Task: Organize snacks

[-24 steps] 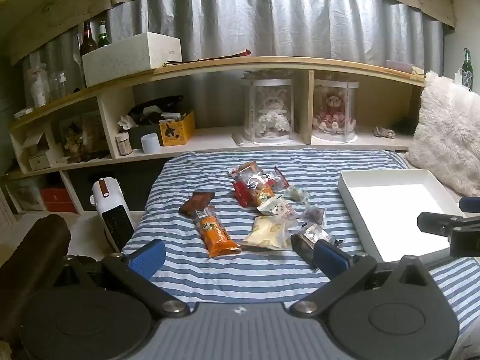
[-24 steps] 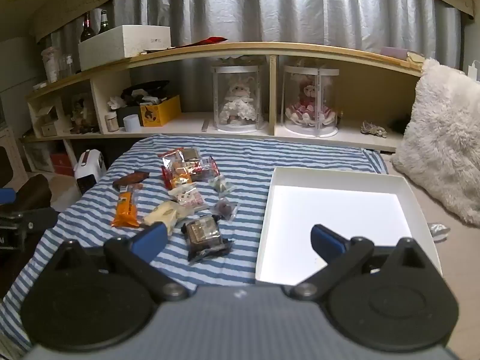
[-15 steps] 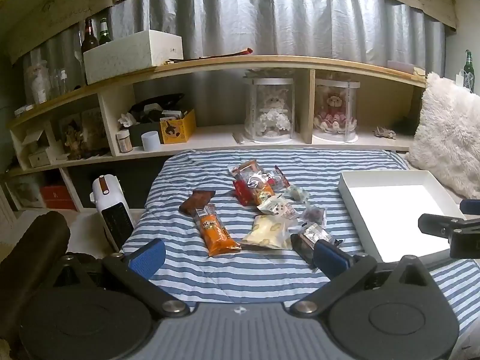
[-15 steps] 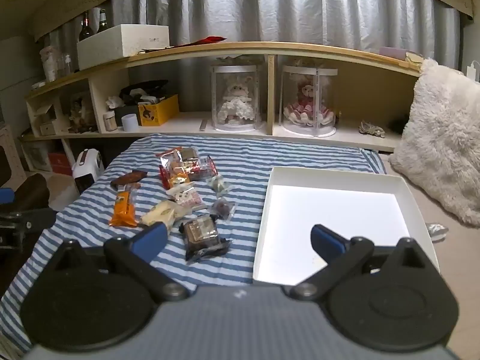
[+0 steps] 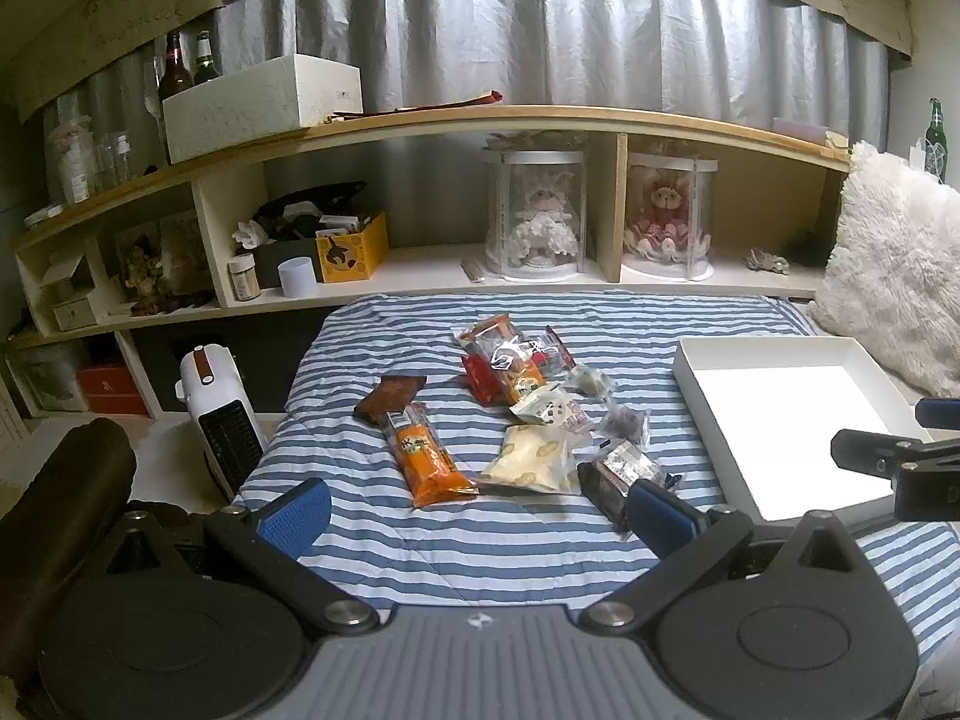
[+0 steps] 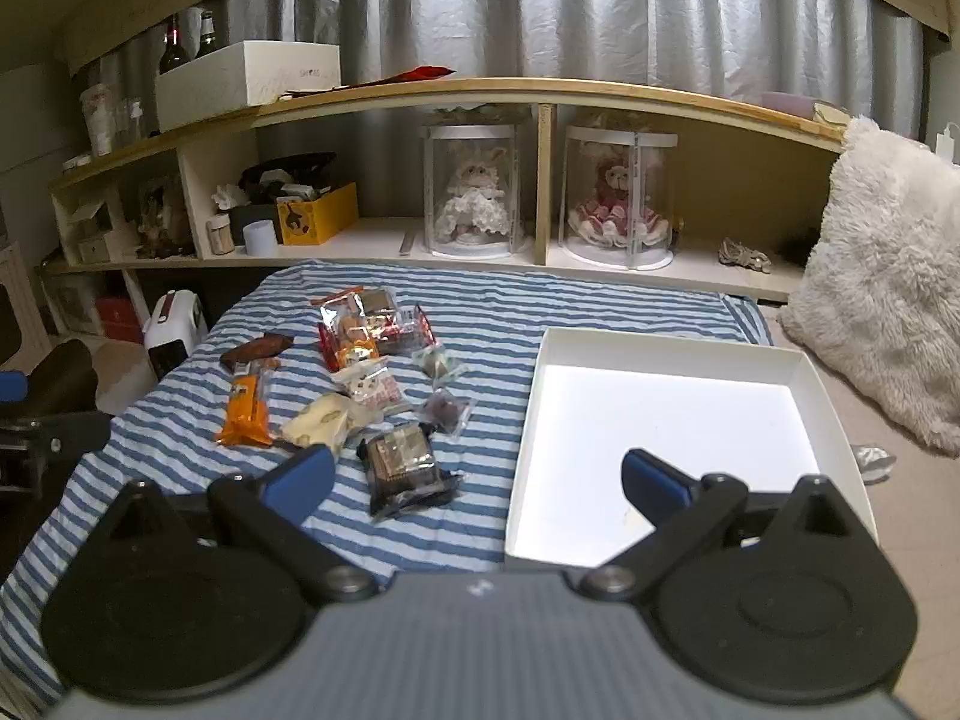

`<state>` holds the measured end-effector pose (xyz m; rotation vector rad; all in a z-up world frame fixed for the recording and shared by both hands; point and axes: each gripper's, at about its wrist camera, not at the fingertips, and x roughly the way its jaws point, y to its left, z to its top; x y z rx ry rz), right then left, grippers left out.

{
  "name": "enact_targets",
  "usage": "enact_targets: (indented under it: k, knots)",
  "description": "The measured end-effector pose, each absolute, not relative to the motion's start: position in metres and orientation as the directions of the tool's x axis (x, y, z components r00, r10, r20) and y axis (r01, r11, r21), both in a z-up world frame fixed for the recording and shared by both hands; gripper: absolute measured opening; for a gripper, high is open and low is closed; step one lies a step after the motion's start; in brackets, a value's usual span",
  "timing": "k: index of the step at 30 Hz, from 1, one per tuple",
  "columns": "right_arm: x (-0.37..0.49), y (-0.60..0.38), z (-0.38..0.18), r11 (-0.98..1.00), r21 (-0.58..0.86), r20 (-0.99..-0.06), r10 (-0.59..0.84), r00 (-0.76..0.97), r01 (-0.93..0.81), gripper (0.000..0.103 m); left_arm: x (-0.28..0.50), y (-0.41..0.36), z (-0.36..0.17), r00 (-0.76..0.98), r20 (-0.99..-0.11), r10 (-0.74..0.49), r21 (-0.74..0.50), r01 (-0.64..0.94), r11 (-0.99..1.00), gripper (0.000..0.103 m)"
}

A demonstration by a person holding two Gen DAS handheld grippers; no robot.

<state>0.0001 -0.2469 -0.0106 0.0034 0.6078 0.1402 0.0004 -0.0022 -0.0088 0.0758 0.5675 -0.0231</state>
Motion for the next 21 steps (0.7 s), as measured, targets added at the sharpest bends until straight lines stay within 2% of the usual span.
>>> enact_targets:
  k: [21]
  knots:
    - [0.0018, -0.2474, -0.0109, 0.99, 0.043, -0.581, 0.133, 0.803, -0.133, 0.102, 0.0013, -0.0053, -0.0104, 0.838, -0.546, -0.001, 0.066, 0.044, 0.997, 0.103]
